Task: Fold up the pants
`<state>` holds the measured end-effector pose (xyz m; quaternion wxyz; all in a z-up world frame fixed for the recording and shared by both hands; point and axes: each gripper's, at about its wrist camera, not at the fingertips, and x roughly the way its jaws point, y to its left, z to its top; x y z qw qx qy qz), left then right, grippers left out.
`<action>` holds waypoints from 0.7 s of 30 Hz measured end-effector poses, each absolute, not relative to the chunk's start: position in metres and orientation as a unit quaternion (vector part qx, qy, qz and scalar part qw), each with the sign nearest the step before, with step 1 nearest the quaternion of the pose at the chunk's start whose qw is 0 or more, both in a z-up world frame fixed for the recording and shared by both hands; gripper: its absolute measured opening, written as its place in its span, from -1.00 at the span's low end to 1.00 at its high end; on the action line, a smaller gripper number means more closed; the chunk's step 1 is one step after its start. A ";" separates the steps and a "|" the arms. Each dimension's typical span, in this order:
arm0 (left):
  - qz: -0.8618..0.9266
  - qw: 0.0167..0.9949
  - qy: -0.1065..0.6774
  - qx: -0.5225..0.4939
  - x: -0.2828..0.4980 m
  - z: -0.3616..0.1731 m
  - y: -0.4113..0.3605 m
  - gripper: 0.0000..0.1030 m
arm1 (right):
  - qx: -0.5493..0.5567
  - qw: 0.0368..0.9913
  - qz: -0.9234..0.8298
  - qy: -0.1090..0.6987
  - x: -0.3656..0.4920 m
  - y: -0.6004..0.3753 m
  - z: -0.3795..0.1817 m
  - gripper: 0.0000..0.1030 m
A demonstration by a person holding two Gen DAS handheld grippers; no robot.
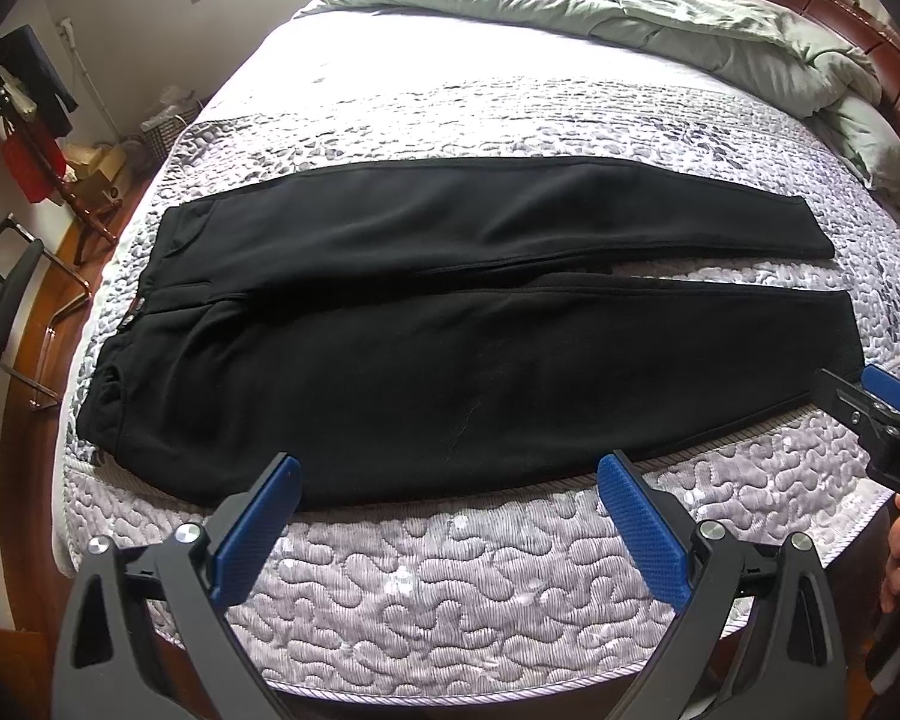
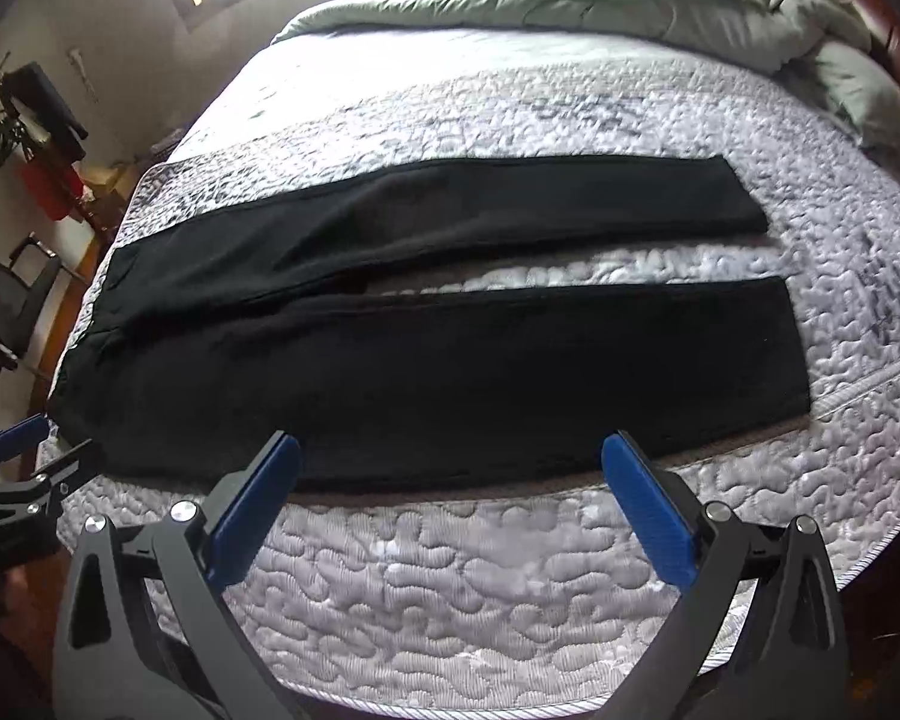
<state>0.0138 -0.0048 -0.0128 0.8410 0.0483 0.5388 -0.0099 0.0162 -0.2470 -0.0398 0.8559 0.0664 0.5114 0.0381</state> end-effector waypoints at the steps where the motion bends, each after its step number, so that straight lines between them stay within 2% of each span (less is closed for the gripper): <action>1: -0.009 0.839 0.541 0.050 0.015 -0.014 -0.005 0.92 | 0.063 0.853 0.035 0.516 0.019 -0.250 -0.042 0.95; 5: -0.015 0.833 0.551 0.051 0.033 -0.023 -0.004 0.92 | 0.044 0.853 0.001 0.519 0.044 -0.281 -0.046 0.95; 7: -0.001 0.827 0.558 0.067 0.051 -0.028 -0.003 0.92 | 0.074 0.843 -0.013 0.532 0.071 -0.318 -0.052 0.95; 9: 0.004 0.827 0.555 0.085 0.078 -0.034 -0.004 0.92 | 0.113 0.833 -0.029 0.541 0.107 -0.366 -0.059 0.95; 14: 0.009 0.829 0.548 0.109 0.151 -0.050 -0.020 0.92 | 0.084 0.821 -0.074 0.559 0.192 -0.447 -0.079 0.95; 21: -0.111 0.820 0.559 0.054 0.250 -0.079 -0.059 0.92 | 0.105 0.794 -0.027 0.599 0.277 -0.523 -0.126 0.92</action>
